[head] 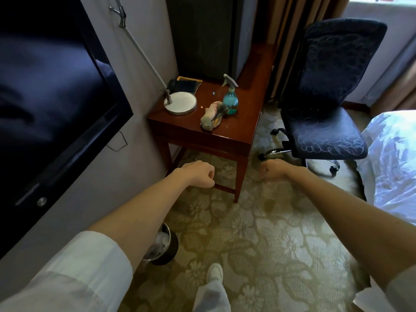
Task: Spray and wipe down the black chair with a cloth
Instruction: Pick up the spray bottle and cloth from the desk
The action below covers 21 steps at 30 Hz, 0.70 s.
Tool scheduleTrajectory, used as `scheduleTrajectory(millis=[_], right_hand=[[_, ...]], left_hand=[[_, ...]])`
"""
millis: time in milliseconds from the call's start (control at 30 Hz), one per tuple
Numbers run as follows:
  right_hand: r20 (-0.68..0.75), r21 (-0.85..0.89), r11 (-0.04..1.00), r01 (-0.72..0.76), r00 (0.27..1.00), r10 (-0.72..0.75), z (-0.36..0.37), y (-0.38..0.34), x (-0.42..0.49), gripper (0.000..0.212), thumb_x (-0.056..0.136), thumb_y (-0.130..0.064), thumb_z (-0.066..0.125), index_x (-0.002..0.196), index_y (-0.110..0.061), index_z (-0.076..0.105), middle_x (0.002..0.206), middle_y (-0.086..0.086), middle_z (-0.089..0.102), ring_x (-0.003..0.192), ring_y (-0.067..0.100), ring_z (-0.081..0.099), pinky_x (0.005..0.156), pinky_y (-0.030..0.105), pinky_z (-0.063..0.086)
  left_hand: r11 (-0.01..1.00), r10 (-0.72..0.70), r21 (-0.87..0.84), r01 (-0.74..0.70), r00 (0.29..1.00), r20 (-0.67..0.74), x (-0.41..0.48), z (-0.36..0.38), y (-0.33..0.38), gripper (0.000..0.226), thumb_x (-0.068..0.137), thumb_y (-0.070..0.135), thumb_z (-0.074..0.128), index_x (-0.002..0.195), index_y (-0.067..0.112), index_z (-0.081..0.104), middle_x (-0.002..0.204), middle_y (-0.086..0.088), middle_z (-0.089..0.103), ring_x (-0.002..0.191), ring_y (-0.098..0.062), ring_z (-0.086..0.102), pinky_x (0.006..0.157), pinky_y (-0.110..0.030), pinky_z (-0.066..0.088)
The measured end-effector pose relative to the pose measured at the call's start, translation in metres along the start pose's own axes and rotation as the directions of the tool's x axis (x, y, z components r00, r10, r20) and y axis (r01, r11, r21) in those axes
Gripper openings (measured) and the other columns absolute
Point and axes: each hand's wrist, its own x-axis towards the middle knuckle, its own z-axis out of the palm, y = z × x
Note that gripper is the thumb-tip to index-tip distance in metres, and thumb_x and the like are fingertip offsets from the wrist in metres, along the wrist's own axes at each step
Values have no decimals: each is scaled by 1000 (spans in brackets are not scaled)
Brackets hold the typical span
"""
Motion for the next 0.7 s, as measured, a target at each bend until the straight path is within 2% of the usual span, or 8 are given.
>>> scheduleTrajectory(millis=[367,500,700], right_hand=[[-11,66,998,-24,1000,25,-55,10,77,28,90,-9,52,116,-11,61,117,9,60,107,28,57,93,39,49],[-6,102,993,-64,998,65,-58,26,94,24,89,-11,52,109,-6,63,111,13,63,102,28,59,89,39,51],[15,107,991,-79,997,77,-65,56,126,24,88,-12,54,109,-8,63,110,11,64,102,26,59,89,39,51]], left_hand=[[998,38,46,-41,997,67,92,-70,-37,21,91,31,53,108,20,59,114,-1,59,104,-21,55,85,-39,50],[998,61,27,-63,995,79,115,-74,-36,20,91,31,53,107,20,58,113,-1,59,104,-21,55,86,-40,50],[999,52,-3,-52,995,86,152,-81,-31,18,90,29,53,105,21,59,110,1,59,100,-20,55,76,-33,46]])
